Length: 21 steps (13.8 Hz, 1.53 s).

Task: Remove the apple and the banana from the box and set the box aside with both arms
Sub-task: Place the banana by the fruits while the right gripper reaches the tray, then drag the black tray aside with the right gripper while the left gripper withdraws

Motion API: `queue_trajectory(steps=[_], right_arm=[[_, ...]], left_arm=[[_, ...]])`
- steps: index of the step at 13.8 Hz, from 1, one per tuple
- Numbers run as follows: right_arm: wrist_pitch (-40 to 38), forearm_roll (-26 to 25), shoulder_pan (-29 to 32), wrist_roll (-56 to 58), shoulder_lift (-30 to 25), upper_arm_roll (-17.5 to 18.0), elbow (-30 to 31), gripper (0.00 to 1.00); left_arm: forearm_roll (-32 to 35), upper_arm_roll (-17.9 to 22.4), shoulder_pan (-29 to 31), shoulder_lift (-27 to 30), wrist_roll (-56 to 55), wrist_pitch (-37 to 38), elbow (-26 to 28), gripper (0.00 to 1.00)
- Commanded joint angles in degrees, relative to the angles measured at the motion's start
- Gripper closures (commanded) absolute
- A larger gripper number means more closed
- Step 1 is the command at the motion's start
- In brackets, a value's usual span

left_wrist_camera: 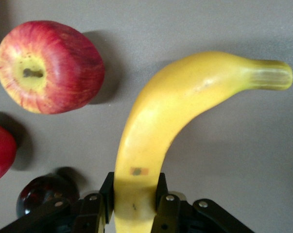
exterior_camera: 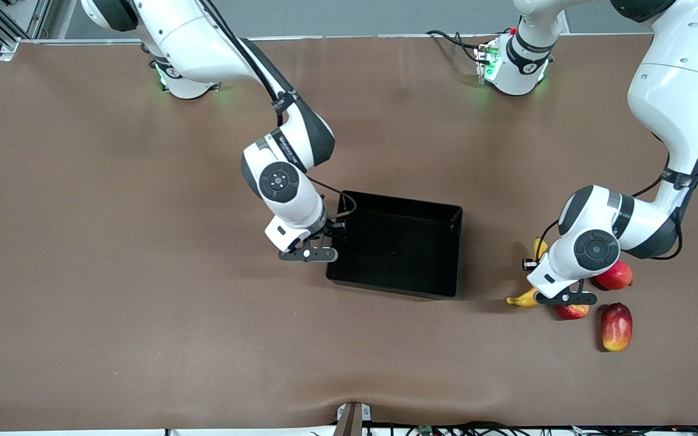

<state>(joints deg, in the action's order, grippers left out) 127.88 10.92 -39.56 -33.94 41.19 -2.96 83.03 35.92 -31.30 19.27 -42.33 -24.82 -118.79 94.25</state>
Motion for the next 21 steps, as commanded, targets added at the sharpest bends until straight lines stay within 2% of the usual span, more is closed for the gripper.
queue_trajectory(steps=[1, 3, 4, 5, 6, 7, 11, 13, 16, 19, 21], right_arm=[[0.97, -3.44, -2.45, -4.02, 2.22, -0.64, -1.47, 0.30], [0.80, -3.98, -2.45, -8.67, 2.40, -0.64, -1.55, 1.00], [0.45, -3.98, -2.45, -8.86, 2.31, -0.64, -1.82, 1.00], [0.36, -4.07, -2.28, -8.69, 2.31, -0.73, -2.17, 1.00], [0.27, -4.07, -2.28, -8.60, 2.31, -0.73, -2.26, 1.00], [0.27, -4.07, -2.19, -8.43, 2.31, -0.73, -2.34, 1.00], [-1.21, -4.59, -1.58, -6.67, 1.96, -0.73, -2.96, 1.00], [-6.38, -4.07, -0.70, -6.67, 1.44, -0.82, -5.84, 1.00], [-14.65, -3.37, 4.21, -6.32, -0.05, -0.11, -10.33, 1.00], [-20.02, -2.84, 9.56, -2.65, -6.63, -0.47, -9.38, 1.00], [-26.34, -0.48, 14.05, 1.93, -9.54, -0.64, -9.29, 1.00]], left_arm=[[3.10, 0.01, 0.42, -0.73, -1.11, -1.61, 0.05, 1.00], [4.77, 0.27, 0.42, -1.17, -1.11, -1.79, -0.12, 1.00], [4.78, 0.27, 0.42, -1.52, -1.20, -2.14, -0.30, 1.00], [4.78, 0.27, 0.51, -1.87, -1.11, -2.32, -0.47, 0.74], [4.69, 0.53, 0.60, -1.96, -1.11, -2.75, -0.56, 0.39], [4.25, 0.54, 0.51, -1.87, -1.20, -2.93, -0.74, 0.00], [3.64, -0.16, 0.42, 0.14, -0.76, -2.33, -1.88, 0.00], [0.84, -2.88, 0.86, 2.51, -0.50, -0.05, -2.84, 0.00], [-1.55, -6.13, 0.77, 4.54, -0.14, 7.42, -8.28, 0.00], [-1.64, -7.81, 1.73, 8.39, 0.38, 9.02, -9.70, 0.00], [-2.95, -7.81, 2.70, 11.82, 1.26, 9.11, -9.70, 0.00]])
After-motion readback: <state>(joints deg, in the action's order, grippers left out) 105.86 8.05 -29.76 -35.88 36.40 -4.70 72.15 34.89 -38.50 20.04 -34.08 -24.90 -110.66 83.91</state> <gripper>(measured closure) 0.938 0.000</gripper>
